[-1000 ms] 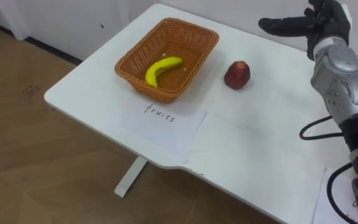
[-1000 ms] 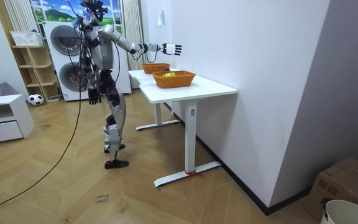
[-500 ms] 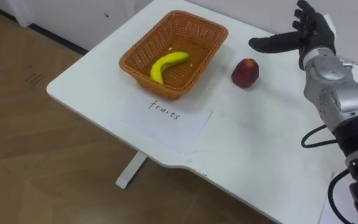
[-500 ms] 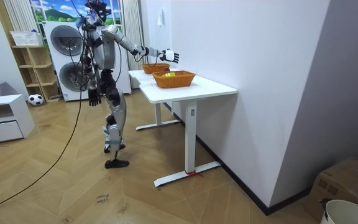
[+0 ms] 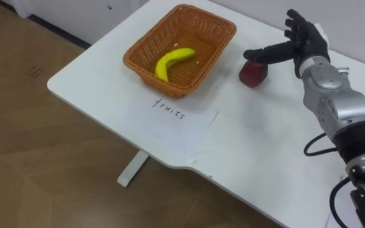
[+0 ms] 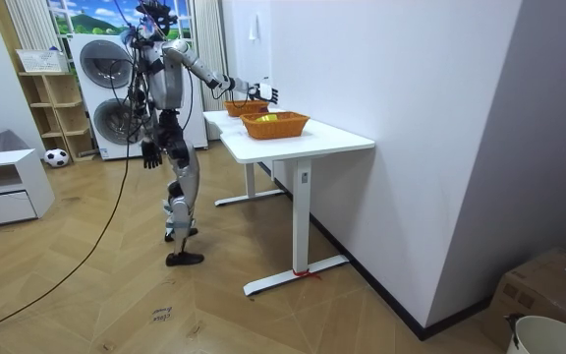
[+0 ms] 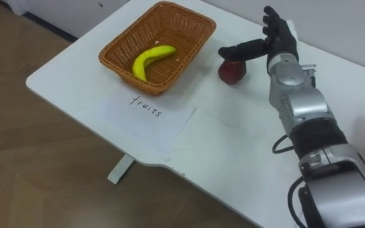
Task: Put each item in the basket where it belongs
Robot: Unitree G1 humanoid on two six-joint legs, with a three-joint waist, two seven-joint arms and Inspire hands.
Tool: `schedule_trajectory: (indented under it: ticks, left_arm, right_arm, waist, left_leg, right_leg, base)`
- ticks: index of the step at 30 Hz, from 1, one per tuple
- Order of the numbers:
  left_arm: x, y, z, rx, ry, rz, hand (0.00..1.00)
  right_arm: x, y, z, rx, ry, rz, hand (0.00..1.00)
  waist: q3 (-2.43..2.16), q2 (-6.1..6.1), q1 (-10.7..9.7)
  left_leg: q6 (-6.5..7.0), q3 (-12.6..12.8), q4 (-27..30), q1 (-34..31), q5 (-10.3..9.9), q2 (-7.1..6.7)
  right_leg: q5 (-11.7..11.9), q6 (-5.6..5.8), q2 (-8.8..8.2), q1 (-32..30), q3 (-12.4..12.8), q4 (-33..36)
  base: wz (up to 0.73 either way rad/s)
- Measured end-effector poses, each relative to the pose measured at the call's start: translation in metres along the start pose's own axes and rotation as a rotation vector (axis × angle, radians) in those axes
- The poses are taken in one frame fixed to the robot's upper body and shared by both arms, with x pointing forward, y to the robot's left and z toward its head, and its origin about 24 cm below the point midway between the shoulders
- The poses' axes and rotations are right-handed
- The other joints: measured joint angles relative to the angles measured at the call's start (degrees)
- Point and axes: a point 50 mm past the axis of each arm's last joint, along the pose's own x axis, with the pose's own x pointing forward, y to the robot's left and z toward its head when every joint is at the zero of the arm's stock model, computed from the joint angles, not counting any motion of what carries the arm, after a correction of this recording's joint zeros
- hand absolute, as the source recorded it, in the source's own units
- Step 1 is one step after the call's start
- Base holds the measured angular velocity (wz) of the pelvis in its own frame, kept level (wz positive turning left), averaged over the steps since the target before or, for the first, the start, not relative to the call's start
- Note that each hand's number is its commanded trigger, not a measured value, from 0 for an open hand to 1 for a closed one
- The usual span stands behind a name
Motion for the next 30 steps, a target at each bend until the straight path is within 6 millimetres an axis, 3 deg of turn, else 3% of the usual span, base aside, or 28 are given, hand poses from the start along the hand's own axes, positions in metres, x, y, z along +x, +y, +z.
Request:
schedule_trajectory:
  ticks: [8,25,30]
  left_arm:
    - [0.000,-0.002,-0.008,0.003,0.027,-0.027,0.00]
    - [0.000,-0.003,-0.012,0.007,0.043,-0.048,0.00]
    - [0.000,-0.003,-0.011,0.005,0.040,-0.046,0.00]
  right_arm:
    - [-0.001,0.001,-0.001,-0.034,-0.018,0.020,0.00]
    - [-0.007,0.002,-0.038,-0.059,0.098,0.090,0.00]
    - [-0.007,0.000,-0.041,-0.060,0.108,0.089,0.00]
  waist:
    - [0.02,-0.11,0.8]
    - [0.37,0.41,0.8]
    - [0.42,0.52,0.5]
  left_leg:
    - [0.00,-0.1,0.1,0.0,0.0,-0.01]
    - [0.00,0.1,-0.1,-0.4,0.0,-0.01]
    - [0.00,0.1,-0.1,-0.5,0.0,-0.06]
  right_leg:
    - [0.0,-0.01,0.00,0.1,-0.1,0.0]
    - [0.0,-0.02,-0.01,-0.1,0.9,0.0]
    - [0.0,-0.02,0.01,-0.2,1.6,0.0]
  base:
    - [0.00]
    - [0.00]
    - [0.00]
